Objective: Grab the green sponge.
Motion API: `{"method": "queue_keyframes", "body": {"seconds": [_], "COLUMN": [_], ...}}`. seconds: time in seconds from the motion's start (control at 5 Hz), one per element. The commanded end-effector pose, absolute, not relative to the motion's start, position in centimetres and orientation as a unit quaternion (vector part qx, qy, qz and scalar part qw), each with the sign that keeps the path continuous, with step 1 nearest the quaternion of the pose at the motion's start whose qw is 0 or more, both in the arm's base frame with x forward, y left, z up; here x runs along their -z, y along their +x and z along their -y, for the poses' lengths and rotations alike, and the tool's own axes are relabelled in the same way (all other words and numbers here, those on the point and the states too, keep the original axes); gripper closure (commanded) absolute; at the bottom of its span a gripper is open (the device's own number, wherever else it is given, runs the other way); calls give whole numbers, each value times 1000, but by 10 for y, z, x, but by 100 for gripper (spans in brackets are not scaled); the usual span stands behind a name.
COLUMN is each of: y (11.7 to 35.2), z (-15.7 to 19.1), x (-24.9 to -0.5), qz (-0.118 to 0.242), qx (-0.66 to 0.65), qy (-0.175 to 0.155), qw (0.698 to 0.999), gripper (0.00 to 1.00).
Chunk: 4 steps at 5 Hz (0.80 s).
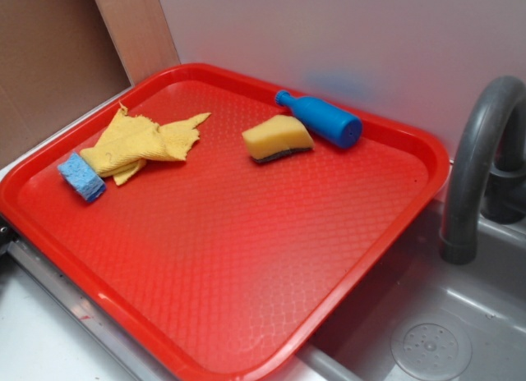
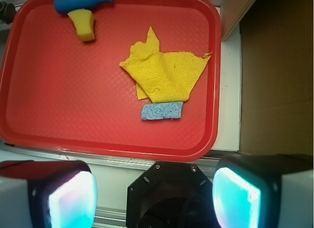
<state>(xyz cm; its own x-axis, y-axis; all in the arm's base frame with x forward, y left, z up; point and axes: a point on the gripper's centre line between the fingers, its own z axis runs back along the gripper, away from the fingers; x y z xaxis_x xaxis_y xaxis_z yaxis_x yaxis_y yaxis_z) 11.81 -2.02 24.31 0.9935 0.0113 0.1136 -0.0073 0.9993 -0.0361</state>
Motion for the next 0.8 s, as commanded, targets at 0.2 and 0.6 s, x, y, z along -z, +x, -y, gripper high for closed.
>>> {"method": "queue_keyframes", "body": {"seconds": [0.2, 0.6], "y": [125, 177], "z": [32, 79], "x": [-242, -223], "qz": [62, 70], "qx": [1, 16], "qy": [-30, -29], "qw": [998, 997], "gripper": [0, 0]}}
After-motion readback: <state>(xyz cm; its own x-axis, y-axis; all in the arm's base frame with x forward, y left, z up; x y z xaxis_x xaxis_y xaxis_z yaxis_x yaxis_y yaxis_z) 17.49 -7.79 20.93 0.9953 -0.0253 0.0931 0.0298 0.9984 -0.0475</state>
